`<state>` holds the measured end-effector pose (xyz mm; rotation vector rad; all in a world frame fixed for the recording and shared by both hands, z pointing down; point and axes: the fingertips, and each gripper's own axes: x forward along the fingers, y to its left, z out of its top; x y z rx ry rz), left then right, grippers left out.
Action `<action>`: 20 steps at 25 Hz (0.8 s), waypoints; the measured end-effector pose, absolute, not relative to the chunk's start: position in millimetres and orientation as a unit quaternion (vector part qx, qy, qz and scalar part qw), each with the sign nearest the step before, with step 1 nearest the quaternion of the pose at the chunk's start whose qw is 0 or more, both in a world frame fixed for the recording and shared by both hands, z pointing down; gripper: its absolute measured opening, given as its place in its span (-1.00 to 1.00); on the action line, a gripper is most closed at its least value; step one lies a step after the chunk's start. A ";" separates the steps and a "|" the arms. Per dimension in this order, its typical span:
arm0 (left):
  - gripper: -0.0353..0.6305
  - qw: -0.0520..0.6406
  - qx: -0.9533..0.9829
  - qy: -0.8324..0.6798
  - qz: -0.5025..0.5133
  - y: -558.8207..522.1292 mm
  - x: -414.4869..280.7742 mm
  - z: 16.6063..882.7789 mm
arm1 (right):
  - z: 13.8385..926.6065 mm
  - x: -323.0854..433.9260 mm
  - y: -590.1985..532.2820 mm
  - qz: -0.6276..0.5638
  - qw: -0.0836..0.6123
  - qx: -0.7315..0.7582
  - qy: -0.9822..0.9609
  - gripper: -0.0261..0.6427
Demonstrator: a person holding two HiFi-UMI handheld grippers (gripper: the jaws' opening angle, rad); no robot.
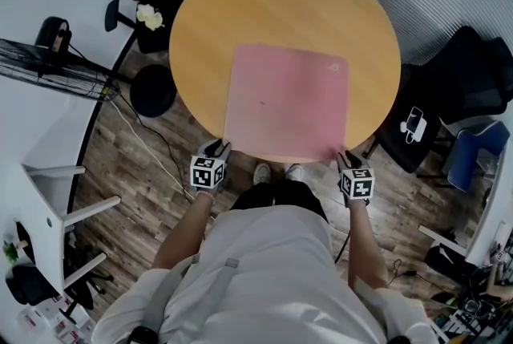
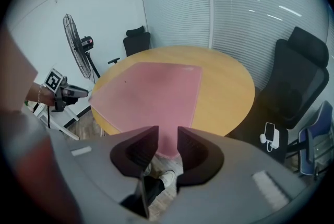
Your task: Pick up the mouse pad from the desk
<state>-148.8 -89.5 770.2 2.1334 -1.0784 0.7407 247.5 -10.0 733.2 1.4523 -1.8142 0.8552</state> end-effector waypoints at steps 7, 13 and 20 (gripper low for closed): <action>-0.43 0.362 0.782 -0.409 0.300 -75.4 -158.7 791.8 | 759.9 253.1 5.3 0.371 0.333 0.545 -0.674 -0.45; -0.37 0.398 0.768 -0.410 0.289 -75.4 -161.4 804.6 | 780.6 256.4 10.5 0.414 0.323 0.540 -0.658 -0.37; -0.29 0.420 0.767 -0.399 0.276 -74.9 -161.0 808.8 | 797.7 261.8 15.8 0.470 0.280 0.542 -0.638 -0.36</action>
